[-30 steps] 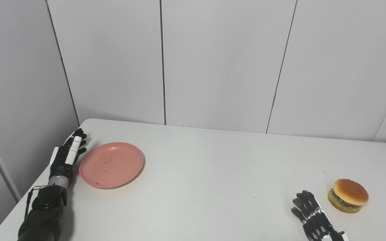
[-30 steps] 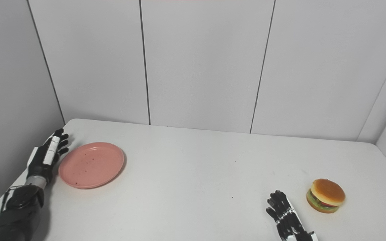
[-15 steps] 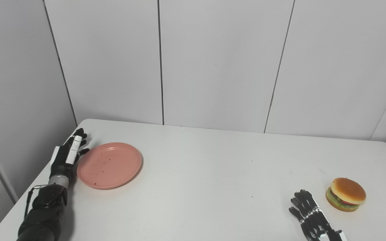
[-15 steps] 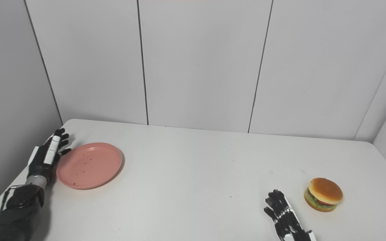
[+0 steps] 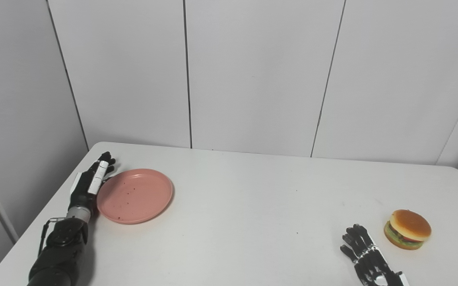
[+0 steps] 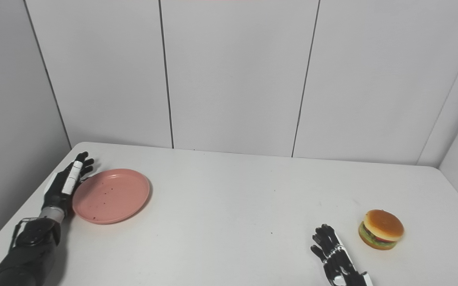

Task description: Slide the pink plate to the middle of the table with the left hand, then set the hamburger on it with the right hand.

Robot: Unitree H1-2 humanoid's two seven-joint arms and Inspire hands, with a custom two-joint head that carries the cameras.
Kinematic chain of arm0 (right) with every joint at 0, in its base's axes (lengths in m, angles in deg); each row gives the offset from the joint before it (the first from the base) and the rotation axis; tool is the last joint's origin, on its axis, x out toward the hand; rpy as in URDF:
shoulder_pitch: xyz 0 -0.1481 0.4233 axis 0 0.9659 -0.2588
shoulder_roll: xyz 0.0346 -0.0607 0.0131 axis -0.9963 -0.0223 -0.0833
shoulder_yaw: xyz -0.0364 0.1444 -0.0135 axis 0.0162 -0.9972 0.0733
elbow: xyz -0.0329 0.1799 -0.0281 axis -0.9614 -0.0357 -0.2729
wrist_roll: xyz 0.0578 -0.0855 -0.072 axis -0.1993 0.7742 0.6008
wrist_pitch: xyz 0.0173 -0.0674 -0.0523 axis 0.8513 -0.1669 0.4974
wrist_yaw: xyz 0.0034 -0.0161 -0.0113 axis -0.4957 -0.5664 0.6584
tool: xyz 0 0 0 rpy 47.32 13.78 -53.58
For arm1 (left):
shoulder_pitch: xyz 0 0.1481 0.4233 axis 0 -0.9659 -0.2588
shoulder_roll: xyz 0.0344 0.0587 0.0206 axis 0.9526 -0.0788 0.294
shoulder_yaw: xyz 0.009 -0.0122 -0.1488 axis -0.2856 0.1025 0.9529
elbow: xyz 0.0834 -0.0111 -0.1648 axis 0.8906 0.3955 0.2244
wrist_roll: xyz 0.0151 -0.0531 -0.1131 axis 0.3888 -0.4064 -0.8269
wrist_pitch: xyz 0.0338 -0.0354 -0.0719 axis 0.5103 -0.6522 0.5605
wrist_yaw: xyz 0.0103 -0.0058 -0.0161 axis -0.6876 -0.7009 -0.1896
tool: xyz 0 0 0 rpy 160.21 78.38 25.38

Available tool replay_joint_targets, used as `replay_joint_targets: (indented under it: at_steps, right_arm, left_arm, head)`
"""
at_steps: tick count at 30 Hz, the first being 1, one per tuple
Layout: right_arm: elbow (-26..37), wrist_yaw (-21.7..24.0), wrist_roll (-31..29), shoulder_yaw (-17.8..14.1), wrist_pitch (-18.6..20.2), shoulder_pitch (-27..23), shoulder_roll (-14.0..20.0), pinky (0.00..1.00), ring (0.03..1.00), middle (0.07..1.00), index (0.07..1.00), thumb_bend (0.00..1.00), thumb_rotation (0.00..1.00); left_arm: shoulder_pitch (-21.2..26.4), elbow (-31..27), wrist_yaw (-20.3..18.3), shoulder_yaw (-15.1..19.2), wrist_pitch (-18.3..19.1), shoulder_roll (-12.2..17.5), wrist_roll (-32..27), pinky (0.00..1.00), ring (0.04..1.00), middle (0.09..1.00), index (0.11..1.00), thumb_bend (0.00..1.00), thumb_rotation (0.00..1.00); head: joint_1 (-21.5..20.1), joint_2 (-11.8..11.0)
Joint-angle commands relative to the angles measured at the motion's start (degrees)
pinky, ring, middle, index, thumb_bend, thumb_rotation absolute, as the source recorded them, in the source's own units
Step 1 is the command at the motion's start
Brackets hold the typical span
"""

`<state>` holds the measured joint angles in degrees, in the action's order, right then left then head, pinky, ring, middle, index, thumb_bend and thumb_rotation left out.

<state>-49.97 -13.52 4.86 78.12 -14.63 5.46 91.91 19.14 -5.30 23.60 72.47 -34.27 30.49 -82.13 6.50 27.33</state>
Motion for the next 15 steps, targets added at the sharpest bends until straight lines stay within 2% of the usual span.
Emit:
replay_joint_targets:
  at_steps: [1, 5, 15]
  right_arm:
    - [-4.52, -2.1, 0.46, -1.24, 4.99, -3.08, 1.28, 0.92, 0.932, 0.933, 0.931, 0.91, 0.88]
    - [-4.33, -2.16, 0.42, -1.21, 5.05, -3.01, 1.13, 0.92, 0.931, 0.931, 0.927, 0.9, 0.88]
    - [-3.71, -2.8, 0.45, -0.86, 6.12, -2.95, 0.95, 0.92, 0.93, 0.929, 0.923, 0.9, 0.87]
  left_arm:
    - [3.12, -1.57, -1.18, -0.42, -0.95, 0.03, 0.35, 0.78, 0.898, 0.883, 0.881, 0.96, 0.89]
    - [3.0, -2.28, -0.84, -1.47, -2.07, -0.33, 1.79, 0.73, 0.885, 0.862, 0.868, 0.95, 0.9]
    - [2.38, -3.79, -3.07, -1.18, -0.02, -3.06, 0.61, 0.8, 0.901, 0.886, 0.863, 0.97, 0.84]
  head:
    - [0.03, 0.1]
    - [-0.15, 0.15]
    - [-0.39, 0.32]
